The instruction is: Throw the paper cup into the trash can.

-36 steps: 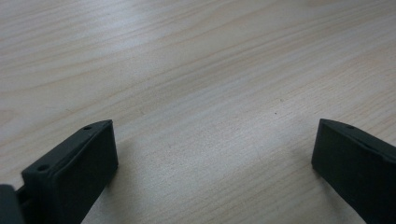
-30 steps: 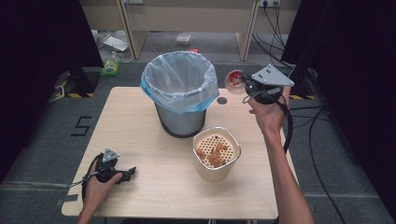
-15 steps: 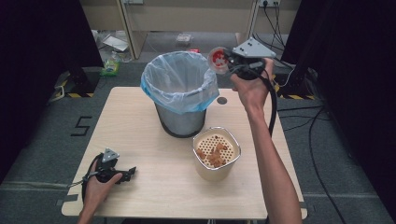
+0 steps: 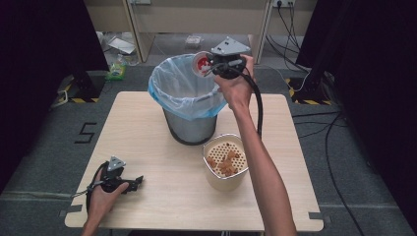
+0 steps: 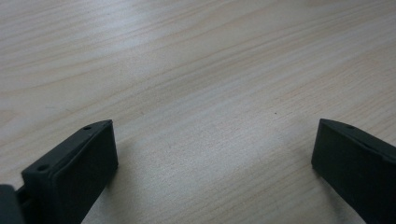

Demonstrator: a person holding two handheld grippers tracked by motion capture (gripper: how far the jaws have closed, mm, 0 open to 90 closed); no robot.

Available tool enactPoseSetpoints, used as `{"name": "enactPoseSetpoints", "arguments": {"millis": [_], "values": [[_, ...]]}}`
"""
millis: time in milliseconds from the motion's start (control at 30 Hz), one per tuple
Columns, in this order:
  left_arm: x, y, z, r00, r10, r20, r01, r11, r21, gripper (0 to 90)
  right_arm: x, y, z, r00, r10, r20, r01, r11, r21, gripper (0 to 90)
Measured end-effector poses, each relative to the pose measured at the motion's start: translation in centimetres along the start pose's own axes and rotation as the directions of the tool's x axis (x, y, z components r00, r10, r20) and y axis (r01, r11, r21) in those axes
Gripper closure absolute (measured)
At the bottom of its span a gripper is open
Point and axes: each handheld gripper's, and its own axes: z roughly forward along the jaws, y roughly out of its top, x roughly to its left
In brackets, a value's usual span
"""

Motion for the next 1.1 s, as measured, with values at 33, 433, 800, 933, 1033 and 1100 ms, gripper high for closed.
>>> {"name": "enactPoseSetpoints", "arguments": {"millis": [33,433,800,933,1033,1100], "values": [[0.0,0.0,0.0,1.0000,0.000,0.000,0.000,1.0000,0.000,0.0,0.1,-0.1,0.4,0.9998,0.012,-0.016,-0.012,1.000,0.014,80.1],[0.0,0.0,0.0,1.0000,0.001,0.000,-0.001,1.0000,0.000,0.0,-0.7,-1.0,0.1,0.9971,0.075,0.015,-0.076,0.996,0.054,62.8],[0.0,0.0,0.0,1.0000,0.000,0.001,0.000,1.0000,0.000,0.0,-3.5,-4.6,-3.4,0.9907,0.128,0.048,-0.132,0.985,0.110,53.7],[0.0,0.0,0.0,1.0000,0.000,0.000,0.000,1.0000,0.000,0.0,-4.6,-6.4,-5.2,0.9859,0.150,0.074,-0.158,0.979,0.126,49.6],[0.0,0.0,0.0,1.0000,0.000,0.001,0.000,1.0000,0.000,0.0,-5.2,-7.9,-6.4,0.9840,0.149,0.097,-0.163,0.975,0.150,48.4],[0.0,0.0,0.0,1.0000,0.000,0.000,0.000,1.0000,0.000,0.0,-5.5,-8.9,-7.0,0.9821,0.153,0.110,-0.169,0.972,0.161,47.9]]}}
